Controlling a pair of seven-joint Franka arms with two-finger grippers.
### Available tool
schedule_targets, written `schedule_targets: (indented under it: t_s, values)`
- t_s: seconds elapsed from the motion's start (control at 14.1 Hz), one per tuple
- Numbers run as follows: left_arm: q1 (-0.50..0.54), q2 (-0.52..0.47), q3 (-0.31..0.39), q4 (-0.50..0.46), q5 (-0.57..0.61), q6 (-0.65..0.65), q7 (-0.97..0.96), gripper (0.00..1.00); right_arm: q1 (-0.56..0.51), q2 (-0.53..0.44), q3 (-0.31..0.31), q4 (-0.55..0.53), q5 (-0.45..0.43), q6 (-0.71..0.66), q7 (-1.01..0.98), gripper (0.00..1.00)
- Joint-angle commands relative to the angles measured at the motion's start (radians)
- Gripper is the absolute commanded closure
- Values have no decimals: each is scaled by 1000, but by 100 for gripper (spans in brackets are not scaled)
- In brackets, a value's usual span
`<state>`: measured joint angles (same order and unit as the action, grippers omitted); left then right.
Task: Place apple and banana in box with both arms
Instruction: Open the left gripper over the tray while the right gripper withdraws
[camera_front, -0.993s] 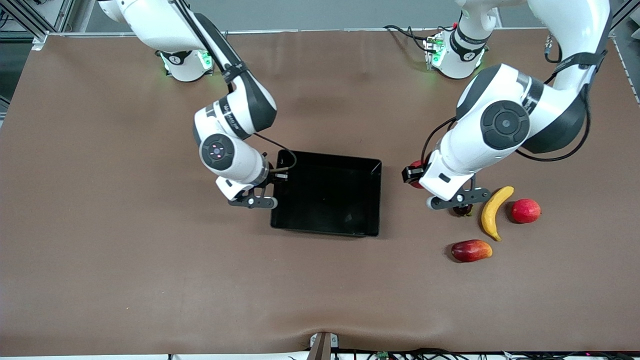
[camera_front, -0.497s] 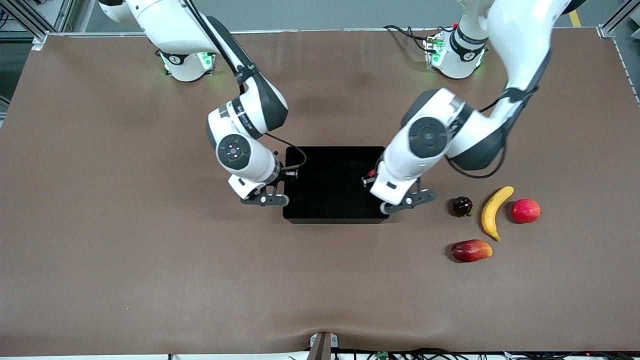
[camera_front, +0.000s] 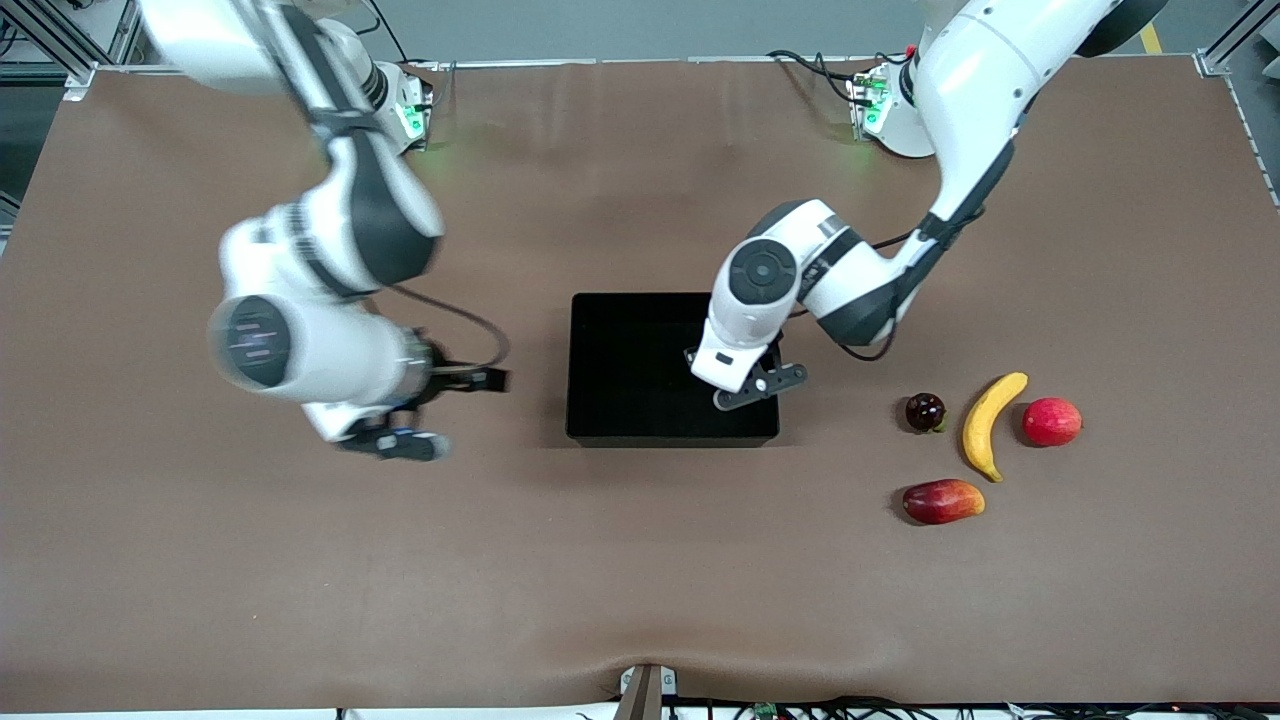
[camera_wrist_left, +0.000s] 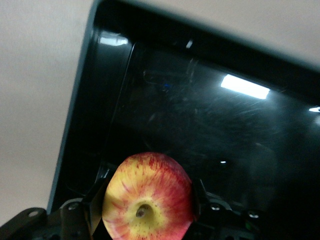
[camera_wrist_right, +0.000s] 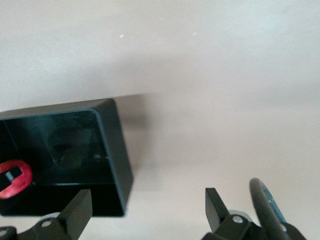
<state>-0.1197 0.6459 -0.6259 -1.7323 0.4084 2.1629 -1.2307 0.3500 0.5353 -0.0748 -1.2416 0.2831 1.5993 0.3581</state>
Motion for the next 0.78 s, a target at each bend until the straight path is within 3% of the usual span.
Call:
schedule_targets:
  t_s: [0.0, 0.14, 0.35, 0.43, 0.5, 0.57, 0.71]
  values:
    - [0, 1, -3, -49, 39, 40, -59, 100, -97, -18, 9, 63, -60, -91, -129, 0]
    - [-14, 27, -3, -50, 39, 40, -59, 100, -161, -52, 10, 64, -128, -96, -241, 0]
    - [-17, 46, -1, -46, 46, 40, -58, 100, -269, -115, 6, 64, -139, -154, -321, 0]
    - [-15, 47, -1, -46, 46, 40, -52, 77, -295, -151, 0, 64, -142, -159, -320, 0]
    - [-14, 46, -1, -44, 44, 37, -50, 24, -307, -206, 1, 53, -156, -154, -315, 0]
    - [-14, 41, -1, -40, 44, 35, -53, 0, -321, -234, 1, 47, -165, -159, -317, 0]
    - [-6, 18, -3, -35, 46, 29, -47, 0, -368, -302, 1, 10, -168, -205, -323, 0]
